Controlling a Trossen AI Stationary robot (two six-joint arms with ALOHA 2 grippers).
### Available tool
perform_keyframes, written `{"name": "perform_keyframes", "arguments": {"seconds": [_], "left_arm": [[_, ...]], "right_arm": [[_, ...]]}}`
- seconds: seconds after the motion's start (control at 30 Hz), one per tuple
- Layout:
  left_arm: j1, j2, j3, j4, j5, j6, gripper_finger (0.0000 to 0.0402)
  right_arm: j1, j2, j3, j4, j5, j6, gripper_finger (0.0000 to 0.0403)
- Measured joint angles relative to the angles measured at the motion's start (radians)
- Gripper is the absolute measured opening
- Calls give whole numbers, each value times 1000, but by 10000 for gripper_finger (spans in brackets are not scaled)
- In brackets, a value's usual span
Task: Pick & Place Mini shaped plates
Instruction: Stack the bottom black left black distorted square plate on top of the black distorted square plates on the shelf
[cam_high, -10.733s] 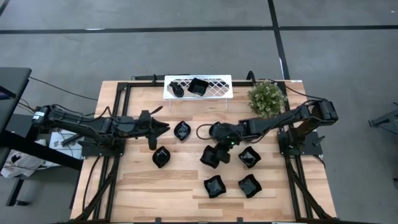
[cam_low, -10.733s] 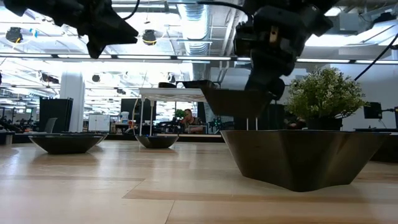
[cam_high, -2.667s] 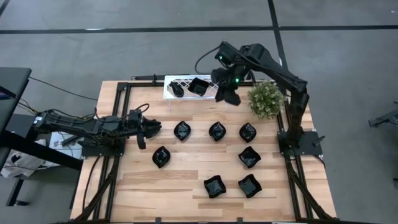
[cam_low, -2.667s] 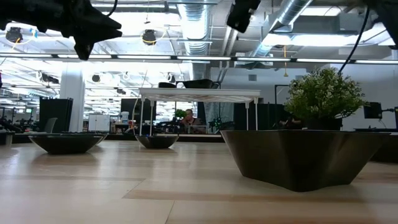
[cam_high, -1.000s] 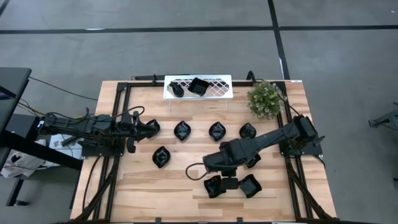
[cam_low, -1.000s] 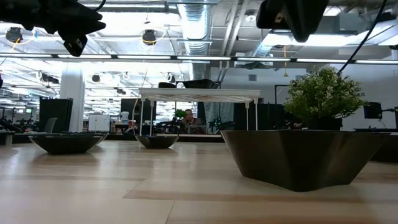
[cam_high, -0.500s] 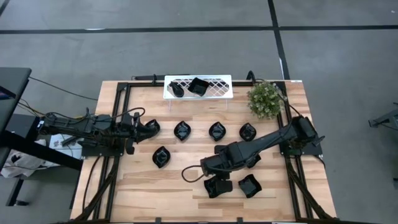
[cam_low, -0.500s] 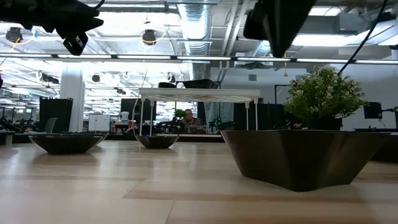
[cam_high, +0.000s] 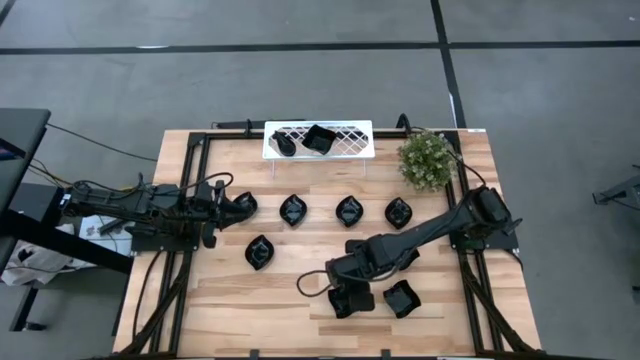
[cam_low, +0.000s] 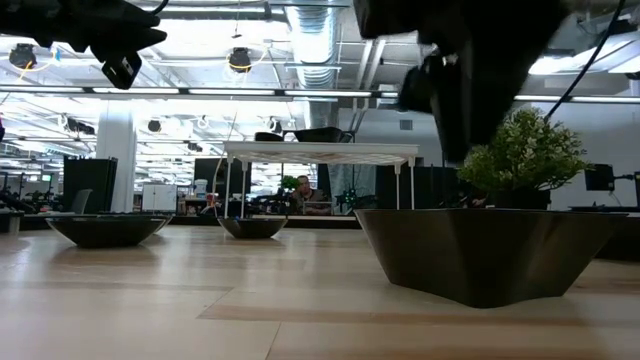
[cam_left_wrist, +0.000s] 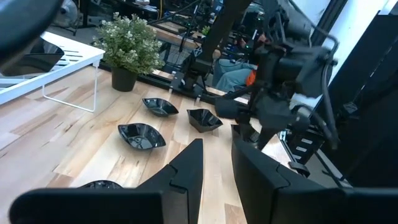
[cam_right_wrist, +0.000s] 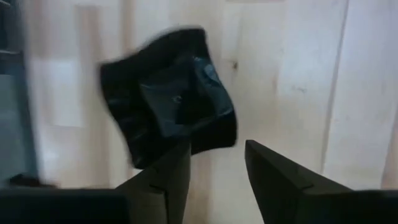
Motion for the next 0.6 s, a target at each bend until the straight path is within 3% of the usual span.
{"name": "perform_keyframes", "arguments": {"seconds": [0.6], "left_arm": [[0,0,0,0,0,0,86]], "right_arm": [[-21,1,-81,158,1,-52,152]]}}
